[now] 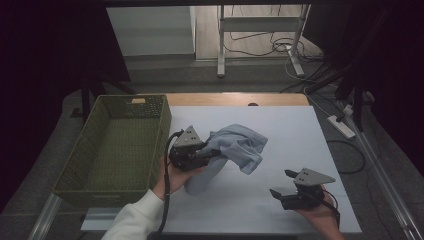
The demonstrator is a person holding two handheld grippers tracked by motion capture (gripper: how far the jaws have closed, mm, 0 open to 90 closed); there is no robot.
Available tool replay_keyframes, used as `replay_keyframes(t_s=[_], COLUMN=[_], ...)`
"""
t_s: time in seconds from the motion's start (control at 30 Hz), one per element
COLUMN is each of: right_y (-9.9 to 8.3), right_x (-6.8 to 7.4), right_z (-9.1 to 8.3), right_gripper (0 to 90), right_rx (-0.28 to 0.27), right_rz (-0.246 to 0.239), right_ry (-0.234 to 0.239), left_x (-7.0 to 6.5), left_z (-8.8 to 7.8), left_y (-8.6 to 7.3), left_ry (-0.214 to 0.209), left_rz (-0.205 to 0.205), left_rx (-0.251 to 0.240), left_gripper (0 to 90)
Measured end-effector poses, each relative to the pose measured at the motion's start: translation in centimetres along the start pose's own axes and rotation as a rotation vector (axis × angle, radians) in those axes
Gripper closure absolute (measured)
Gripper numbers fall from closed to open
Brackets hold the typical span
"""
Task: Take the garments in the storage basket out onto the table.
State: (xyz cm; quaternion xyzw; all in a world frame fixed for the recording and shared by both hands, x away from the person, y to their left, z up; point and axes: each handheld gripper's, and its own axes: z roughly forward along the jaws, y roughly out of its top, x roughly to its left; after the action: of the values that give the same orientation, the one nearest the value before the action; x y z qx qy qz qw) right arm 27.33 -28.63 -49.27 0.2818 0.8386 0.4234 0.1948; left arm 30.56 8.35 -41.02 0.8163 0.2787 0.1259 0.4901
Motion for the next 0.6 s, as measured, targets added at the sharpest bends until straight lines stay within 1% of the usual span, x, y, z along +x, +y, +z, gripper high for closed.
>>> replay_keyframes(t_s=[0.1, 0.27, 0.33, 0.53, 0.57, 0.6], right_y=[0.0, -0.1, -0.1, -0.1, -0.1, -0.1], right_x=[0.0, 0.0, 0.0, 0.0, 0.0, 0.0], right_z=[0.1, 0.1, 0.1, 0.1, 0.1, 0.0], right_gripper=[14.8, 14.8, 14.8, 14.8, 14.8, 14.8], right_rx=[-0.002, -0.001, 0.0, 0.002, 0.0, 0.001], right_rz=[0.0, 0.0, 0.001, 0.0, 0.0, 0.002], right_ry=[-0.003, -0.003, -0.005, -0.005, -0.002, -0.002], left_x=[0.2, 0.7, 0.8, 0.8, 0.8, 0.9], left_z=[0.8, 2.6, 3.2, 4.9, 5.3, 5.7], left_y=[-0.4, -1.4, -1.7, -2.4, -2.6, -2.8], left_ry=[-0.001, -0.002, -0.006, -0.007, -0.01, -0.016], left_rz=[-0.008, -0.021, -0.025, -0.022, -0.027, -0.027], left_rx=[0.025, 0.08, 0.089, 0.138, 0.141, 0.155], left_gripper=[69.6, 69.3, 69.2, 67.9, 67.9, 67.9])
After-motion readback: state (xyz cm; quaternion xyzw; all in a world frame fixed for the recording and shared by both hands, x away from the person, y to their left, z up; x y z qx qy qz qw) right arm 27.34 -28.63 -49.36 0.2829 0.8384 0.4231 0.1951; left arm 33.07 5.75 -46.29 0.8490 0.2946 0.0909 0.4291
